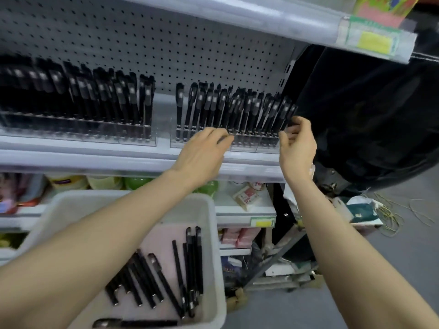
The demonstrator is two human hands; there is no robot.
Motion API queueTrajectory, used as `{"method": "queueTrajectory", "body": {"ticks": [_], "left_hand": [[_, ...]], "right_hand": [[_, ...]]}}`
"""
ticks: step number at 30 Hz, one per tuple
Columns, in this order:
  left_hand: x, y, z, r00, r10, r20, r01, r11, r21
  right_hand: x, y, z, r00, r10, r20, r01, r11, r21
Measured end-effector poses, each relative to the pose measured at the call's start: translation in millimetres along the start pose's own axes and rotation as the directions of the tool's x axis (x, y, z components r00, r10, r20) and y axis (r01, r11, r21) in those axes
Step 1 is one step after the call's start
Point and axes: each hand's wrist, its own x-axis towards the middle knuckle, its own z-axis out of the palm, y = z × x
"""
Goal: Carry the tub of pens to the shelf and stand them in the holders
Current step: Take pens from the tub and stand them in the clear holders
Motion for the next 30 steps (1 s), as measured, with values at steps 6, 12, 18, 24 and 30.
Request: {"method": "queueTrajectory", "body": {"ticks": [6, 12, 18, 24, 30], "left_hand": [[-92, -74, -36, 0.997, -0.07, -0.017, 0.07, 0.997, -0.037], [-184, -133, -35, 0.991, -0.051, 0.121, 0.062, 0.994, -0.089], [-216, -157, -21, 0.953, -0.168, 0.251, 0.191, 0.979, -0.069], [-216, -154, -12, 0.951, -0.175, 0.256, 0.174, 0.984, 0.028], [-218, -155, -10, 0.947, -0.175, 0.271, 0.168, 0.985, 0.051]], "right_hand": [[-104, -57, 39, 0.967, -0.111, 0.228, 0.104, 0.994, 0.042], [-226, -97, 86, 0.695, -0.171, 0.699, 0.159, 0.984, 0.083], [-265, -103, 108, 0.319, -0.341, 0.884, 0.53, 0.838, 0.131], [-291, -97, 118, 0.081, -0.501, 0.862, 0.718, 0.629, 0.298], [-285, -96, 125, 0.234, -0.375, 0.897, 0.727, 0.68, 0.094]]}}
